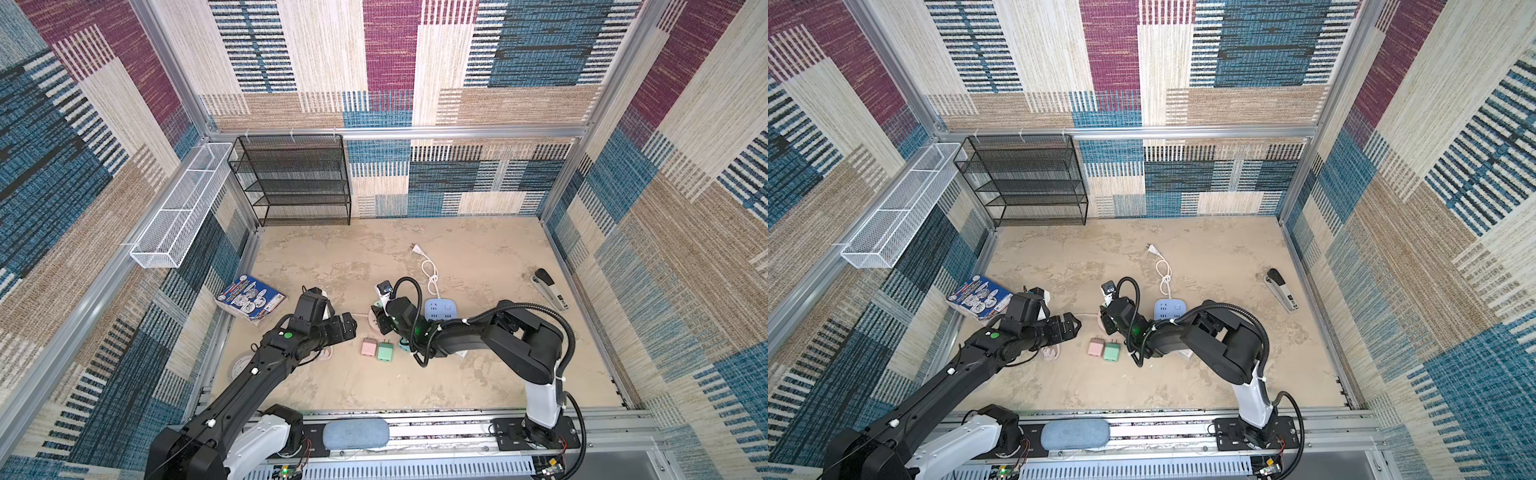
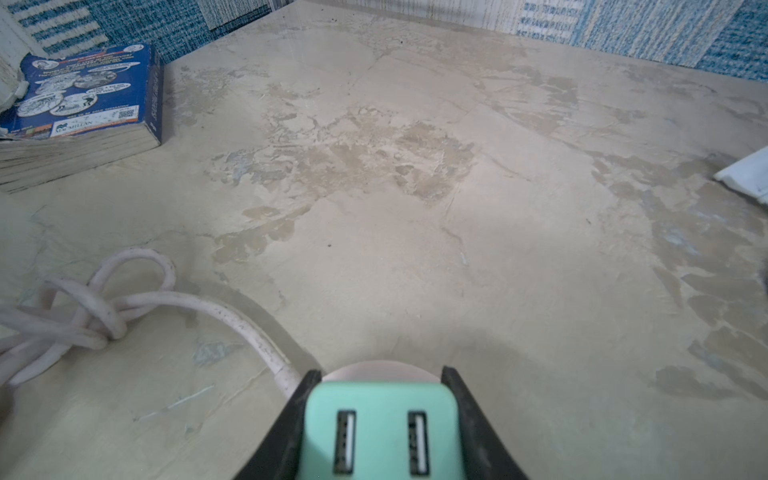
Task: Insert the plug
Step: 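Press the green adapter down into the pink power strip with the right gripper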
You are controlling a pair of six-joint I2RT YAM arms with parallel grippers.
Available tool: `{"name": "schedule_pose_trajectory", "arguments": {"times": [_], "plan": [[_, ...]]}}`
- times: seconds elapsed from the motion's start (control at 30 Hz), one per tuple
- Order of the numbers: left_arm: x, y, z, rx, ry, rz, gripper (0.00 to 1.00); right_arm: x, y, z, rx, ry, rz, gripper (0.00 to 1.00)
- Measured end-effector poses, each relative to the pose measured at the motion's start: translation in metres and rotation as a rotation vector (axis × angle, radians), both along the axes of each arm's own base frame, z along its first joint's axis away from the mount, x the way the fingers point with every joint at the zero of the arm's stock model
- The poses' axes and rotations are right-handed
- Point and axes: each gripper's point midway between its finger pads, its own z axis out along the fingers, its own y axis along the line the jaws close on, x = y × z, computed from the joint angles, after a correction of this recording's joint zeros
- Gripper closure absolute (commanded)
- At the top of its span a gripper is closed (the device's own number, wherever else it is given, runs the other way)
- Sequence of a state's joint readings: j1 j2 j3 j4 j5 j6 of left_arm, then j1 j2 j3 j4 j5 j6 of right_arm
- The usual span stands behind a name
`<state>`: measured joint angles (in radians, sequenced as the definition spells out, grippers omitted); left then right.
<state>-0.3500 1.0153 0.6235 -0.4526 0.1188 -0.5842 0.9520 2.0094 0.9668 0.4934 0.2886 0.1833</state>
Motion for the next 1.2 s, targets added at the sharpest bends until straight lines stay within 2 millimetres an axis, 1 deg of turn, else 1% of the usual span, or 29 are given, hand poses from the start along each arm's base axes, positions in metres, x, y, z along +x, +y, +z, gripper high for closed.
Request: {"name": "schedule_pose_trajectory", "arguments": {"times": [0.17,0.37,0.67,0.83,0.97,1.03,1.07,1.2], "plan": [[0.0,0.0,0.001,-0.002,-0.005,0.0,0.0,0.004,0.006,-0.001,0.004,-0.007,-0.002,1.0],[0.0,0.0,0.003,-0.005,-0.009,-0.002,0.0,0.018,0.018,-0.001,-0.003,-0.016,-0.026,1.0],[-0.002,-0.002,0.005,-0.017,-0.016,-0.009,0.0,0.029,0.021,-0.003,-0.004,-0.015,-0.08,1.0],[-0.002,-0.002,0.007,-0.02,-0.025,-0.009,0.0,0.031,0.021,-0.002,-0.005,-0.007,-0.096,1.0],[-0.001,-0.002,0.008,-0.02,-0.028,-0.008,0.01,0.032,0.019,-0.001,-0.033,0.042,-0.106,1.0],[0.0,-0.002,0.01,-0.02,-0.032,-0.007,0.01,0.032,0.015,-0.001,-0.053,0.064,-0.112,1.0],[0.0,-0.002,0.011,-0.02,-0.033,-0.007,0.01,0.033,0.009,-0.002,-0.073,0.075,-0.124,1.0],[0.001,-0.002,0.013,-0.021,-0.038,-0.007,0.01,0.034,-0.007,-0.001,-0.128,0.107,-0.159,0.74]]}}
